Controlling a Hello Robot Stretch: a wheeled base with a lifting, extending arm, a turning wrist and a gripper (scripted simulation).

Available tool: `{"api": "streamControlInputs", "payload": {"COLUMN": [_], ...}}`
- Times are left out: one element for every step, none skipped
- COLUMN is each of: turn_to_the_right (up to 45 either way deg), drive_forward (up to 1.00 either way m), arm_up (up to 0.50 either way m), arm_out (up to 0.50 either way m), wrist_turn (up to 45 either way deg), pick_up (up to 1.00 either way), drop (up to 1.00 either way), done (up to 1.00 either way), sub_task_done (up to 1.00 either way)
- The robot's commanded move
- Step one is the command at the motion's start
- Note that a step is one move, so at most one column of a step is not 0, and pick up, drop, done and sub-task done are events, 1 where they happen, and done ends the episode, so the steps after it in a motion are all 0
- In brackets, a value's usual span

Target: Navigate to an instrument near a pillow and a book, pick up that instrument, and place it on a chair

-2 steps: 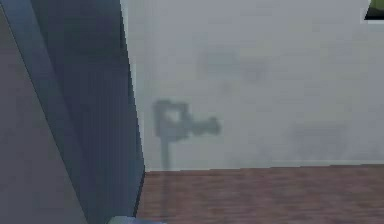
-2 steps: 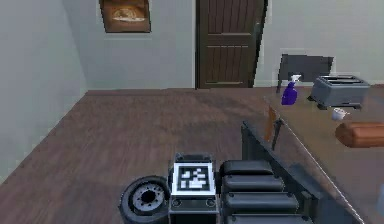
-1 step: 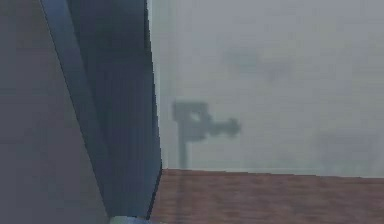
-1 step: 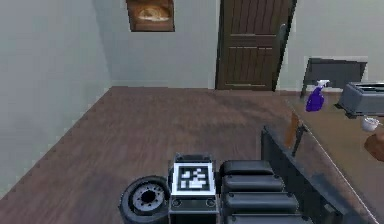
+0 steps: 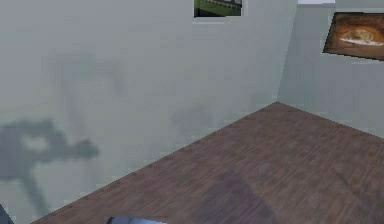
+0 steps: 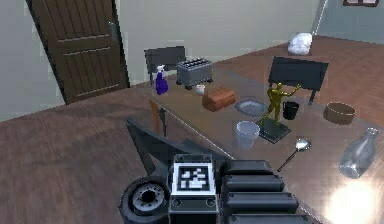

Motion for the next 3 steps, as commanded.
{"api": "streamControlInputs", "payload": {"turn_to_the_right": [0.0, 0.0, 0.0], "drive_forward": [0.00, 0.00, 0.00], "arm_up": [0.00, 0.00, 0.00], "arm_out": [0.48, 0.00, 0.00], "wrist_turn": [0.0, 45.0, 45.0], "pick_up": [0.00, 0.00, 0.00], "drop": [0.00, 0.00, 0.00], "done": [0.00, 0.00, 0.00], "sub_task_done": [0.00, 0.00, 0.00]}}
